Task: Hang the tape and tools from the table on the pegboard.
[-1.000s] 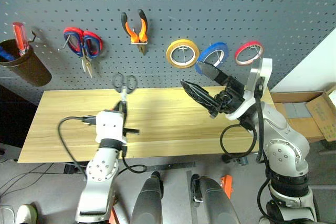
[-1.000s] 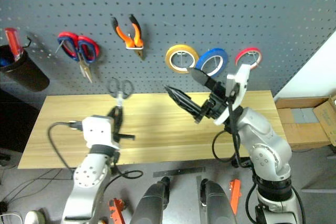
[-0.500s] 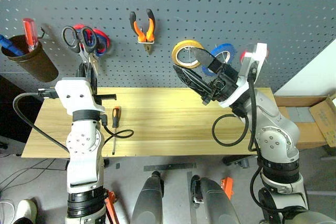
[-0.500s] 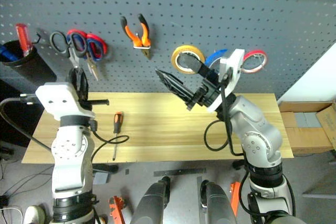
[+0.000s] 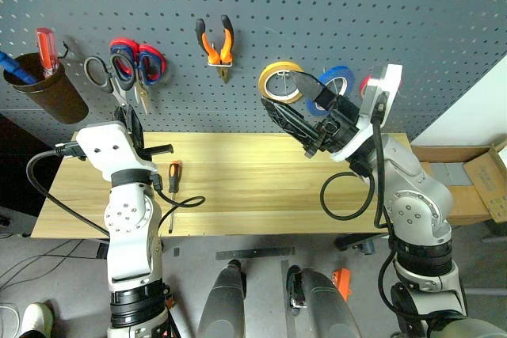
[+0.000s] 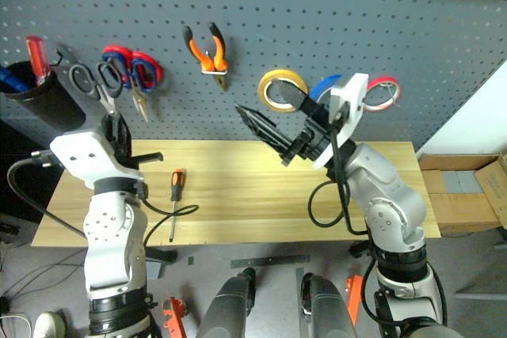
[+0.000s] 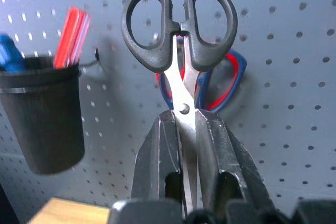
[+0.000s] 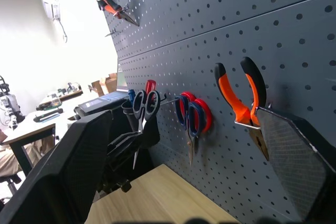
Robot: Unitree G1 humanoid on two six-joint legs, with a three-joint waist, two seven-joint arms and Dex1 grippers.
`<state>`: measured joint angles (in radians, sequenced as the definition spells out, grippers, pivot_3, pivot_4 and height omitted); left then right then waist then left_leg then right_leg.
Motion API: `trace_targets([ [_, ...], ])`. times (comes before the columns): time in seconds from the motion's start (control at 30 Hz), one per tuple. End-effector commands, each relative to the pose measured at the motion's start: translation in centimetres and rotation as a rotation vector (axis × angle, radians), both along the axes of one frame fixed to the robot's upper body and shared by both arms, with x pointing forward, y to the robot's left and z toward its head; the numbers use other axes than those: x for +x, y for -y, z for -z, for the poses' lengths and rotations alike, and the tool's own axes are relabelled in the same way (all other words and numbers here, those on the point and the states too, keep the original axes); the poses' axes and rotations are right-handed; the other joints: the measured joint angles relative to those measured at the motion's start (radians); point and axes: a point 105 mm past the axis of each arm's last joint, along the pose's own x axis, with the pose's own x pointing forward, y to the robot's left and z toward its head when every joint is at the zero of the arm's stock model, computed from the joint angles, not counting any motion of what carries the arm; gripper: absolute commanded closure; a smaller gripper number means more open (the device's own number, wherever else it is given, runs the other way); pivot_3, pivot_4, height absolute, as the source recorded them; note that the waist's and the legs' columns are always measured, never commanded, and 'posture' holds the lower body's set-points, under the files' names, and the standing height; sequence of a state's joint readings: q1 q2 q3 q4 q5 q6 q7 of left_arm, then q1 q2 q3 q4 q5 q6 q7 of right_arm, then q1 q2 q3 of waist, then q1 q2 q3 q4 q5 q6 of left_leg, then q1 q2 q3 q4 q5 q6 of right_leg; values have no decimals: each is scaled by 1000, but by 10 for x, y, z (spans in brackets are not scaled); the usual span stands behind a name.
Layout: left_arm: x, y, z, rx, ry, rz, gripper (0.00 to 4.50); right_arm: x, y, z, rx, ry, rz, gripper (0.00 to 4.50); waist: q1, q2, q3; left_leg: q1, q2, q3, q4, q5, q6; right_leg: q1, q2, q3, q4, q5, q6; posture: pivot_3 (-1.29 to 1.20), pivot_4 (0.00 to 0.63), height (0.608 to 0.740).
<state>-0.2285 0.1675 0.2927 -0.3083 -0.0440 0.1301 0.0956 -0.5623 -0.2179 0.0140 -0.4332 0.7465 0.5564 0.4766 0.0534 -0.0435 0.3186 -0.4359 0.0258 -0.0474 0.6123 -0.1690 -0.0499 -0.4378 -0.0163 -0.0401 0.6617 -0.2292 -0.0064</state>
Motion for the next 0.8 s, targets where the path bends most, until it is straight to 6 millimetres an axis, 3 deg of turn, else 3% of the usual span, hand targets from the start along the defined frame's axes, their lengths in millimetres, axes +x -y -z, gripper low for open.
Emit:
trace_targets([
  [0.03,-2,-2,-9,-7,33,11,4417,-7,2,-8,8,44,1,0,0,0,0,0,0,0,0,0,0,0,0,0,0,0,0,126,241,740],
  [0.6,33,-2,7,-23,-65,114,4417,-10,1,-8,5,36,11,0,-3,-2,-6,1,1,1,1,0,0,1,1,0,1,0,0,103,242,740],
  [0.63,33,-3,6,-22,-59,117,3697,-10,1,-8,5,37,12,0,-4,-2,-6,1,1,1,1,0,0,1,1,0,1,0,0,103,242,740],
  [0.8,32,-5,11,-18,-71,120,2195,-11,1,-8,2,38,12,0,-4,-2,-7,1,1,1,2,0,0,1,1,0,2,0,-1,101,244,740],
])
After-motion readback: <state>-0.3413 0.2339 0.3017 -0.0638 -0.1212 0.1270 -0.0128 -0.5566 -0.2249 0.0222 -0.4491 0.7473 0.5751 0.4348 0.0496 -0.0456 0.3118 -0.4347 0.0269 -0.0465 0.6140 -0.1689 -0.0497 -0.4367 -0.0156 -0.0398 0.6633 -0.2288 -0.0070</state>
